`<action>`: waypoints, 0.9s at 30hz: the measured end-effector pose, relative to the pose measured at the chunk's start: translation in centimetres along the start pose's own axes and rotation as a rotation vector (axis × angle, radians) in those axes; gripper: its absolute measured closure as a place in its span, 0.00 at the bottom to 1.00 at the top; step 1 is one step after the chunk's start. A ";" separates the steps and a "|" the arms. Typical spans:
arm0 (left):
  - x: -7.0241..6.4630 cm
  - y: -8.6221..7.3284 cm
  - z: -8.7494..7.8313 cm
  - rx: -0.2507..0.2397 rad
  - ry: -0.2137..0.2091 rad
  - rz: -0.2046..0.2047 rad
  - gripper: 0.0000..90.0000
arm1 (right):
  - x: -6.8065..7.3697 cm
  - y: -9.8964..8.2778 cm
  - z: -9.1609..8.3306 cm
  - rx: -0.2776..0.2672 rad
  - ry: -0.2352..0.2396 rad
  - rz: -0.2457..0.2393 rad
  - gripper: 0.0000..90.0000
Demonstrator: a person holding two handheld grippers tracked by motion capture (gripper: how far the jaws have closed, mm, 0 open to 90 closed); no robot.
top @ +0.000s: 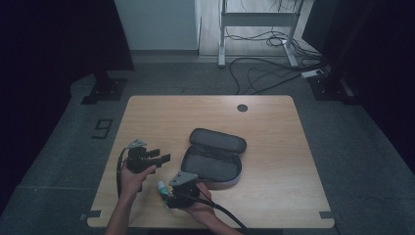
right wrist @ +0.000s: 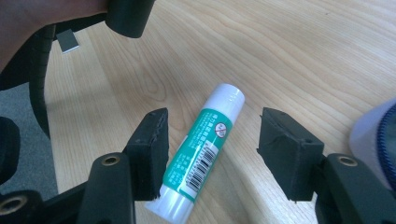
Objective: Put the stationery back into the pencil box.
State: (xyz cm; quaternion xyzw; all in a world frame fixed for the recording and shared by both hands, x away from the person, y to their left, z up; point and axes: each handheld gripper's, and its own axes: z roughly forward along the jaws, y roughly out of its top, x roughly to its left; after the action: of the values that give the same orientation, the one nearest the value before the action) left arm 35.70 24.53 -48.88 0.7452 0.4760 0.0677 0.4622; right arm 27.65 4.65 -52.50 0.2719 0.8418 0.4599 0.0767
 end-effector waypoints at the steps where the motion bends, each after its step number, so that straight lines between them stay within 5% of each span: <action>1: 0.0 0.0 0.0 0.001 0.000 -0.001 0.39 | 0.1 0.0 0.2 0.002 -0.002 -0.001 0.47; 10: 0.1 -0.3 0.4 0.016 0.002 0.002 0.39 | 0.6 -0.1 2.2 0.056 -0.015 -0.026 0.48; 27: 0.8 -0.4 -0.1 0.006 0.004 -0.018 0.39 | 0.3 -0.6 2.5 0.123 -0.036 -0.049 0.71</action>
State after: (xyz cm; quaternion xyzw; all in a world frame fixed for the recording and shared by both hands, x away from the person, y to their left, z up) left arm 35.82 25.31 -49.41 0.7421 0.4837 0.0637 0.4597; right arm 28.13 6.35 -54.42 0.2636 0.8733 0.4005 0.0864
